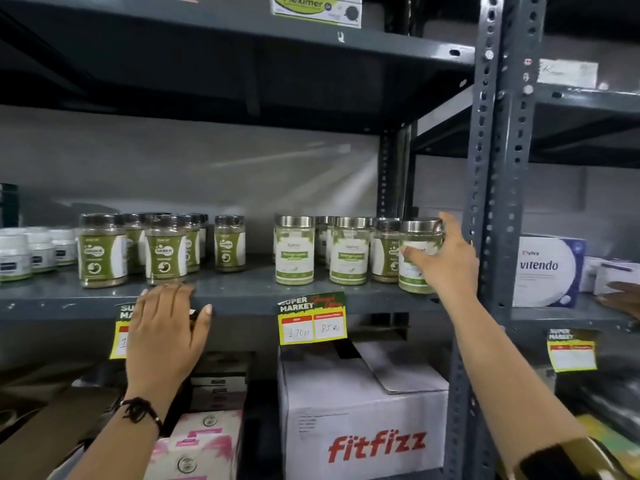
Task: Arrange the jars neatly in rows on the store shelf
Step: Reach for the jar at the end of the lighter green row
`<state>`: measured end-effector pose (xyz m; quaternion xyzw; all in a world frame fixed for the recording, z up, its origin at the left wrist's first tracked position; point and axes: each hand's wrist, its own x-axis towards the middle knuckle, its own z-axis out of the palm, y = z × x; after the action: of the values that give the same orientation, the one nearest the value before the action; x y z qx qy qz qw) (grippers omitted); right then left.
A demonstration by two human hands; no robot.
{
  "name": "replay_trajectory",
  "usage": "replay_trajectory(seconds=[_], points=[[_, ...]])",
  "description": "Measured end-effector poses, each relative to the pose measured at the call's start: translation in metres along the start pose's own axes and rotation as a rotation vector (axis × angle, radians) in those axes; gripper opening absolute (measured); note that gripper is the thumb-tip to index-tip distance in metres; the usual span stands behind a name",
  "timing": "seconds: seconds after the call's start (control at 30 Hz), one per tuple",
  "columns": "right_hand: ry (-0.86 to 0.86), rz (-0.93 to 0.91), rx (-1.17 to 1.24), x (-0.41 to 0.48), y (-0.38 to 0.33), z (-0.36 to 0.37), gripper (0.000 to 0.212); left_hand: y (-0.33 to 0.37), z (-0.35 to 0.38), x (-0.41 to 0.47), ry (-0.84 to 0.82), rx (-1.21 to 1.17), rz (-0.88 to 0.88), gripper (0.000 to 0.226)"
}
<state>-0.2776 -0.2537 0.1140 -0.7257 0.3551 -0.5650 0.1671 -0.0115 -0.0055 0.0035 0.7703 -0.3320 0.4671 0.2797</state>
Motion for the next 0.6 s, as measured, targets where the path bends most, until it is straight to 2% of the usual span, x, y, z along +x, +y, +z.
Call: replay_trajectory(seconds=[0.43, 0.47, 0.57, 0.6], points=[[-0.071, 0.014, -0.171, 0.019, 0.018, 0.022, 0.087, -0.002, -0.003, 0.000, -0.052, 0.014, 0.006, 0.053], [-0.035, -0.040, -0.200, 0.016, 0.016, 0.022, 0.084, -0.002, -0.003, 0.000, -0.056, 0.019, 0.006, 0.053], [0.194, -0.451, -0.225, 0.012, 0.003, 0.026, 0.061, -0.001, -0.003, 0.000, -0.049, 0.020, 0.003, 0.053], [0.220, -0.548, -0.235, 0.014, -0.001, 0.030, 0.054, 0.000, -0.003, 0.000, -0.045, 0.021, 0.003, 0.053]])
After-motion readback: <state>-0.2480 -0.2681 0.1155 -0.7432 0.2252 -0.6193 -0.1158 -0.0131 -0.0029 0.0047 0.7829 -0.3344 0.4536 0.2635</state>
